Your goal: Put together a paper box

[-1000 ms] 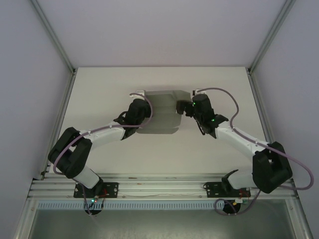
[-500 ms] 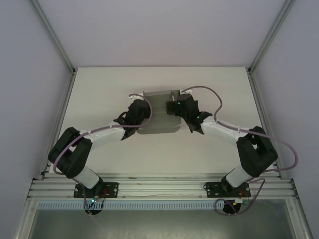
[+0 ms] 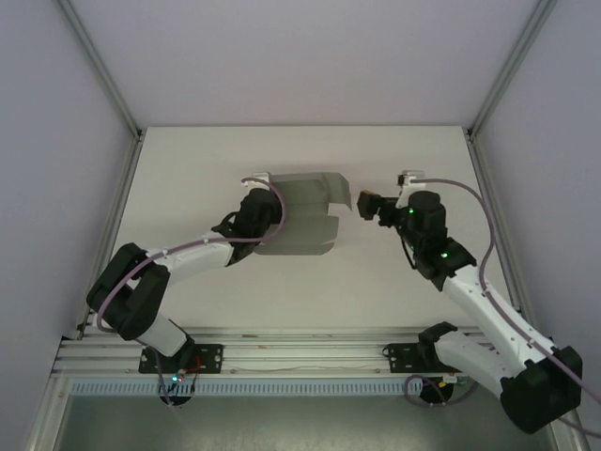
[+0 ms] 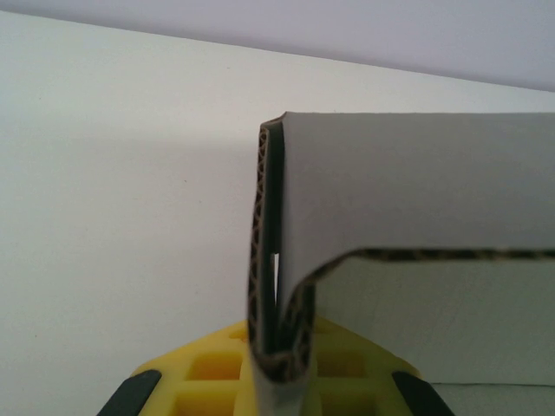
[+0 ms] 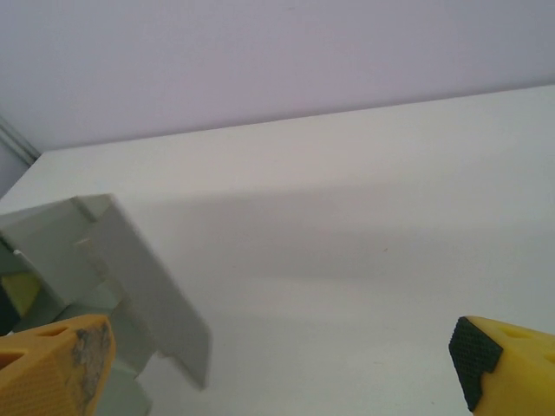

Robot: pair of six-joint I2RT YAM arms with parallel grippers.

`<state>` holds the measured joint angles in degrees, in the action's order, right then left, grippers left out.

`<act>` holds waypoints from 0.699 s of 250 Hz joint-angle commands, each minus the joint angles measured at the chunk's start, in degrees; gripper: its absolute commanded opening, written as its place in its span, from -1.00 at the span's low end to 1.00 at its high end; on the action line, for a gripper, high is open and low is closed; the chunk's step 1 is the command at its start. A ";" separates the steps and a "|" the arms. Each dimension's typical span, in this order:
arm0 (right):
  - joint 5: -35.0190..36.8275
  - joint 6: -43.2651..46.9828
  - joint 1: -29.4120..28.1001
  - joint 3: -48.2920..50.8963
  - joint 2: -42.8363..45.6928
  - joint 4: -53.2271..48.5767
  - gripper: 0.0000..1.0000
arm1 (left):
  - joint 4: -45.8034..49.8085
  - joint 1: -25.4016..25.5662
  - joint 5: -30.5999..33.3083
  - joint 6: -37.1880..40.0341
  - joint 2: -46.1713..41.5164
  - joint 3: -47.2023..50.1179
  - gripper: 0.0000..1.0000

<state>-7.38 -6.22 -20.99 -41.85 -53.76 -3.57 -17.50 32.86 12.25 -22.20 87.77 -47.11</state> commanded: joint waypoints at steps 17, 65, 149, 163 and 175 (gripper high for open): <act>-17.42 1.37 9.28 -3.43 -6.85 -4.89 0.90 | -2.05 -0.69 -1.67 1.77 -2.62 0.62 -1.00; -35.03 11.78 10.15 -8.68 -15.90 -6.20 0.72 | -1.77 -0.69 -2.50 2.70 -2.65 0.69 -1.00; -46.82 19.09 5.47 -16.35 -25.70 -9.14 0.50 | -1.86 -0.69 -4.37 3.38 -0.73 -0.38 -1.00; -44.21 19.25 3.69 -17.23 -26.71 -9.66 0.45 | -1.49 -0.68 -4.57 3.46 -0.52 -0.64 -1.00; -41.53 19.02 2.35 -17.72 -27.31 -9.84 0.43 | -1.33 -0.69 -4.84 3.60 -0.45 -0.86 -1.00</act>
<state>-49.58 9.96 -15.59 -57.25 -79.92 -11.22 -17.78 32.58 8.78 -19.49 86.52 -47.03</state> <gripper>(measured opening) 0.727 0.093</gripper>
